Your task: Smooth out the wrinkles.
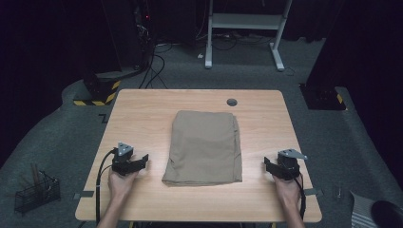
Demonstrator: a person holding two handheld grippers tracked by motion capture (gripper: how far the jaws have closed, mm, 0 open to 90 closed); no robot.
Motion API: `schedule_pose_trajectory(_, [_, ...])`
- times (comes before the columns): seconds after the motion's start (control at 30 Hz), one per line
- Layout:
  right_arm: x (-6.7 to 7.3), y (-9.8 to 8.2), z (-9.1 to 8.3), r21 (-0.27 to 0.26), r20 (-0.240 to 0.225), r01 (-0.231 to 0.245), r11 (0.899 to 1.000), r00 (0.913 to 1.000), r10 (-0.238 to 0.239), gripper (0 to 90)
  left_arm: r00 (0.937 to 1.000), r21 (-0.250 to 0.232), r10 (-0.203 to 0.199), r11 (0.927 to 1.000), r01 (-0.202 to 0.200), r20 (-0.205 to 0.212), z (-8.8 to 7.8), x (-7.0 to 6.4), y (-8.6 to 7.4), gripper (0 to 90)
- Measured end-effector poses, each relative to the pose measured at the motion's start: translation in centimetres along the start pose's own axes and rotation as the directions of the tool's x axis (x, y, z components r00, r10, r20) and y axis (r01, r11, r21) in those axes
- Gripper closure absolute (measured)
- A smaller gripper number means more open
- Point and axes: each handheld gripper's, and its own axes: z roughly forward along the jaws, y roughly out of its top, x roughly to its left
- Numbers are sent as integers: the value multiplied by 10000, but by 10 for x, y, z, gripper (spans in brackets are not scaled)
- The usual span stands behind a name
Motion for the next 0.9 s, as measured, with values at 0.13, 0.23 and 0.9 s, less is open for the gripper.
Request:
schedule_pose_trajectory(0.13, [-1, 0, 2, 25, 77, 52, 10000, 10000, -52, 392, 9999, -52, -40, 10000, 40, -95, 0, 1, 0, 276])
schedule_pose_trajectory(0.23, [-1, 0, 2, 98, 118, 57, 9999, 9999, -59, 390, 9997, 105, 82, 9999, -80, -217, 1, 0, 1, 274])
schedule_pose_trajectory(0.9, [-1, 0, 3, 284, 132, -28, 9996, 9999, 25, 332, 9997, 480, 106, 9988, -96, -207, 5, 0, 2, 233])
